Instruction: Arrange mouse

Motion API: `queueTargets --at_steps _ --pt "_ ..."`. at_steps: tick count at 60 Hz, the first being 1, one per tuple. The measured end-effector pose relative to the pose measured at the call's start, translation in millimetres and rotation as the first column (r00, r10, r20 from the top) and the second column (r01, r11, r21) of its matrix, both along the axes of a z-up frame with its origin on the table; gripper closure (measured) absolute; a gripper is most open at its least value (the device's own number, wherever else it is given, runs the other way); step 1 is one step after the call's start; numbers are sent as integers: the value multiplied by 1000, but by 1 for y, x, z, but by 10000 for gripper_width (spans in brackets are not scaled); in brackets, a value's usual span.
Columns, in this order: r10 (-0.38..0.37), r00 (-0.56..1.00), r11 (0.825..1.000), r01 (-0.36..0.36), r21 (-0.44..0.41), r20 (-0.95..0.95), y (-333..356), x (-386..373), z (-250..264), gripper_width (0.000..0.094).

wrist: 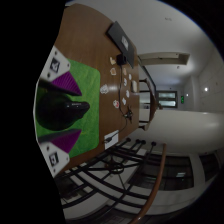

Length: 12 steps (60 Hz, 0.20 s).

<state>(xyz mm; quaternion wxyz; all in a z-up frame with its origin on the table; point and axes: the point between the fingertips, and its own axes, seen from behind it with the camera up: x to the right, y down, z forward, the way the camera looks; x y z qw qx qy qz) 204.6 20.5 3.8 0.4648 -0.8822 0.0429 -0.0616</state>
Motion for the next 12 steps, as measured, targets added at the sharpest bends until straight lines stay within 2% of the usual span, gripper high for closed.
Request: queueTargets --at_steps 4,6,12 --pt "12 1000 1000 -12 8 9 -10 1 9 58" --pt "15 1000 1000 -15 19 12 -16 2 14 99" --pt "33 999 998 -31 54 -29 -43 -5 35 85"
